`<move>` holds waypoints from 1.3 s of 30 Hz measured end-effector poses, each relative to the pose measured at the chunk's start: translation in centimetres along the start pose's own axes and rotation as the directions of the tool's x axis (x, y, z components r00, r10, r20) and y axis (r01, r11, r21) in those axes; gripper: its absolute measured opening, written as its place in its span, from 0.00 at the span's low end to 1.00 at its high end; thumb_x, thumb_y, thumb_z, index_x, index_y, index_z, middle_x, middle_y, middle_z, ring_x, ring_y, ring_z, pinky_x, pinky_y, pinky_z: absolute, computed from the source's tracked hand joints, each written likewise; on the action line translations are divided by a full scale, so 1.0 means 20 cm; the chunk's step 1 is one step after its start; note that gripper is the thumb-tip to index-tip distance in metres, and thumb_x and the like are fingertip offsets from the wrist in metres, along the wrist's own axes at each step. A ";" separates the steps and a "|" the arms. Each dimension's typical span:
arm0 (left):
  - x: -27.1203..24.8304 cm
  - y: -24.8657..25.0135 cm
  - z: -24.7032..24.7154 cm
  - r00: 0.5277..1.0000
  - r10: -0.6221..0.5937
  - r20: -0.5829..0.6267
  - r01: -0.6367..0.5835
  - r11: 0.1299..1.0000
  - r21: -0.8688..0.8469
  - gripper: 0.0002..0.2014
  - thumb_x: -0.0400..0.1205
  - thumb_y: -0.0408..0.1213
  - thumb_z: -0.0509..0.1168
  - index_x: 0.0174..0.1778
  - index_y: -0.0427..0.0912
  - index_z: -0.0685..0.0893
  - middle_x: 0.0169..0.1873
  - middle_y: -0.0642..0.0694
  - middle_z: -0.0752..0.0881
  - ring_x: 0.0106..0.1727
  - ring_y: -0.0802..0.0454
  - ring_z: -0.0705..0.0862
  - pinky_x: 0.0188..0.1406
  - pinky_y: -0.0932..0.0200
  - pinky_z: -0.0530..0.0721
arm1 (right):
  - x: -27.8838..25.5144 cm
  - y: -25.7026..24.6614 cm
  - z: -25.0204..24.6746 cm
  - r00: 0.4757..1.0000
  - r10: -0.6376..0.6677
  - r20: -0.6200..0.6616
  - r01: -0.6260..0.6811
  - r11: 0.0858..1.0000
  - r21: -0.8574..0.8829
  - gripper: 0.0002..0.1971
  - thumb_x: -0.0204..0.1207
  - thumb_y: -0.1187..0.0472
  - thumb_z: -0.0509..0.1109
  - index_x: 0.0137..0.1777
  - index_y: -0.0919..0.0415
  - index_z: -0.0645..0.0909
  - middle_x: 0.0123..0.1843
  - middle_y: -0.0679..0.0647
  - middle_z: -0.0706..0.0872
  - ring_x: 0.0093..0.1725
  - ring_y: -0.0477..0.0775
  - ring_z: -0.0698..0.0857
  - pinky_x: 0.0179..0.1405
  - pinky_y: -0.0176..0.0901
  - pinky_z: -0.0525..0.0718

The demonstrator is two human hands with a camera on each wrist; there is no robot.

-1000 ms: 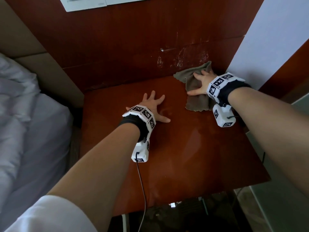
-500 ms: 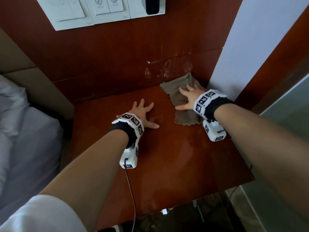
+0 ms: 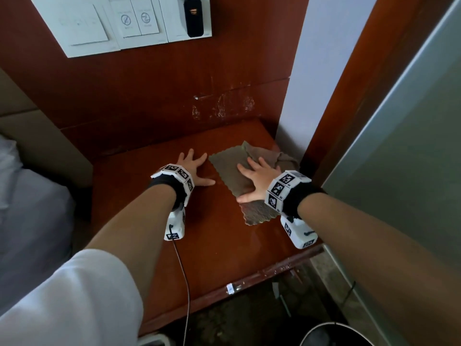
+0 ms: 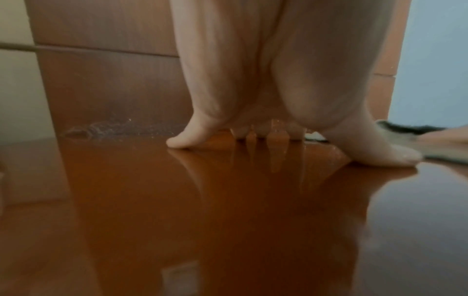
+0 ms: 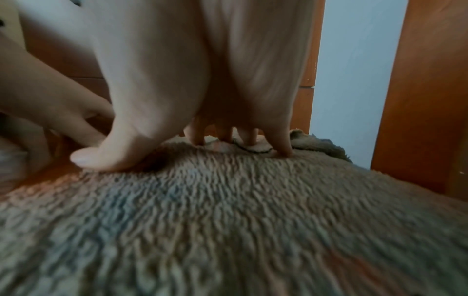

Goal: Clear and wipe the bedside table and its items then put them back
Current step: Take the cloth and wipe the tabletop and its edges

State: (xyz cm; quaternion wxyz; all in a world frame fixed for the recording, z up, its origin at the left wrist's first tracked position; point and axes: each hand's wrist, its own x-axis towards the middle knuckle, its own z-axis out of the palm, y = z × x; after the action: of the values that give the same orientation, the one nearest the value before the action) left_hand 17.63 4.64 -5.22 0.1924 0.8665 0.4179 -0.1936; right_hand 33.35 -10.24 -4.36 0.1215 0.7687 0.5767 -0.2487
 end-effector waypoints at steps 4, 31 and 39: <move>-0.09 -0.03 0.03 0.999 0.037 0.038 -0.039 0.998 0.048 0.48 0.74 0.61 0.67 0.82 0.58 0.42 0.83 0.43 0.36 0.83 0.38 0.38 0.80 0.35 0.48 | -0.10 -0.02 0.08 1.000 -0.028 -0.010 0.028 1.000 -0.008 0.50 0.70 0.31 0.65 0.83 0.44 0.38 0.85 0.50 0.35 0.83 0.61 0.36 0.77 0.75 0.46; -0.89 -0.26 0.42 0.989 -0.063 0.132 0.062 0.998 0.007 0.50 0.72 0.62 0.68 0.81 0.64 0.40 0.81 0.54 0.32 0.83 0.43 0.35 0.73 0.21 0.49 | -0.46 -0.51 0.34 0.995 -0.060 0.081 0.065 0.996 -0.068 0.54 0.67 0.26 0.63 0.83 0.46 0.34 0.84 0.53 0.32 0.82 0.68 0.34 0.74 0.81 0.49; -0.94 -0.36 0.43 0.989 -0.120 0.091 0.124 0.991 -0.048 0.53 0.72 0.62 0.69 0.83 0.55 0.38 0.82 0.49 0.33 0.83 0.44 0.36 0.77 0.28 0.46 | -0.39 -0.67 0.27 0.996 -0.055 0.070 0.057 0.998 -0.038 0.54 0.68 0.29 0.65 0.83 0.46 0.34 0.84 0.55 0.32 0.81 0.70 0.33 0.72 0.84 0.51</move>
State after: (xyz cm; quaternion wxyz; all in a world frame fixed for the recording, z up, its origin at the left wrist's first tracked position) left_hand -0.53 -7.76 -4.49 0.2216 0.8245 0.4663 -0.2319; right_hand 17.72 -15.21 -3.54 0.1494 0.7406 0.5983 -0.2667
